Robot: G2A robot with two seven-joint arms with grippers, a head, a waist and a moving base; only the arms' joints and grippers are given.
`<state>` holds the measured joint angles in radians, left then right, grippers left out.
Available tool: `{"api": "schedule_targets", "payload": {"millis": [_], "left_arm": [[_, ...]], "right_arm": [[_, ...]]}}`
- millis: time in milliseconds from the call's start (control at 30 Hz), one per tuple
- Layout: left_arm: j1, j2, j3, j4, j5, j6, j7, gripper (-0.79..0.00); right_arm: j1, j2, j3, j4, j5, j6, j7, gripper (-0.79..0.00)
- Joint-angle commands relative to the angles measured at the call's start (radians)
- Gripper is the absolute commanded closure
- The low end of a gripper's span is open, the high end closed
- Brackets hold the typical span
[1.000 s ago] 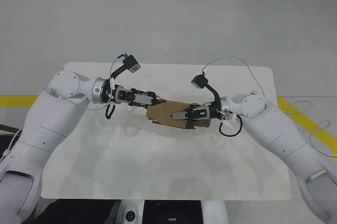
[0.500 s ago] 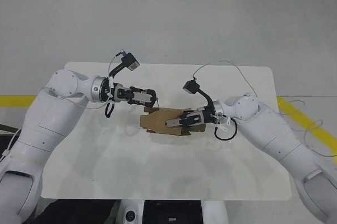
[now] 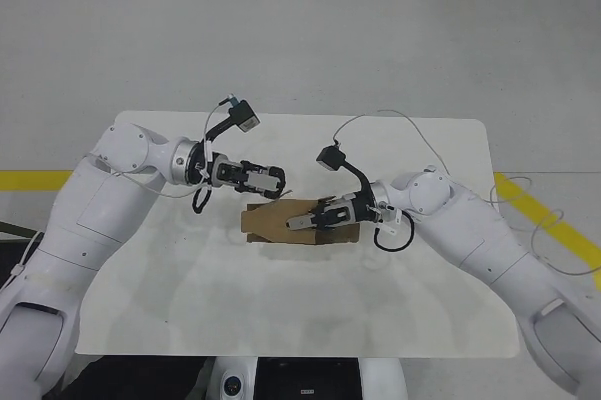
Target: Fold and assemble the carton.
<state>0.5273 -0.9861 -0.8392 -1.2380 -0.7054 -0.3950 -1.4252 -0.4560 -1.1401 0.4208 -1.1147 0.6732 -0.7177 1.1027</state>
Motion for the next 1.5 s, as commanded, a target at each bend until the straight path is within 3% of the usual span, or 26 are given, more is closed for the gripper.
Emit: {"api": "schedule_targets", "payload": {"millis": [0,300,900,1467], "left_arm": [[-0.001,-0.002,0.002,0.001,0.000,-0.001,0.001,-0.785],[-0.010,0.005,-0.023,0.042,0.041,-0.020,0.020,-0.785],[0.031,0.004,-0.012,-0.004,0.037,-0.004,0.004,-0.785],[0.029,-0.012,0.021,-0.021,0.027,0.008,-0.008,-0.785]], "right_arm": [[0.002,-0.001,-0.001,0.003,0.001,-0.002,-0.002,0.000],[0.005,0.010,0.023,0.029,0.008,-0.027,-0.027,0.000],[-0.016,0.036,0.106,0.082,-0.030,-0.138,-0.138,0.000],[-0.018,0.010,0.153,0.100,-0.067,-0.186,-0.186,0.000]]}}
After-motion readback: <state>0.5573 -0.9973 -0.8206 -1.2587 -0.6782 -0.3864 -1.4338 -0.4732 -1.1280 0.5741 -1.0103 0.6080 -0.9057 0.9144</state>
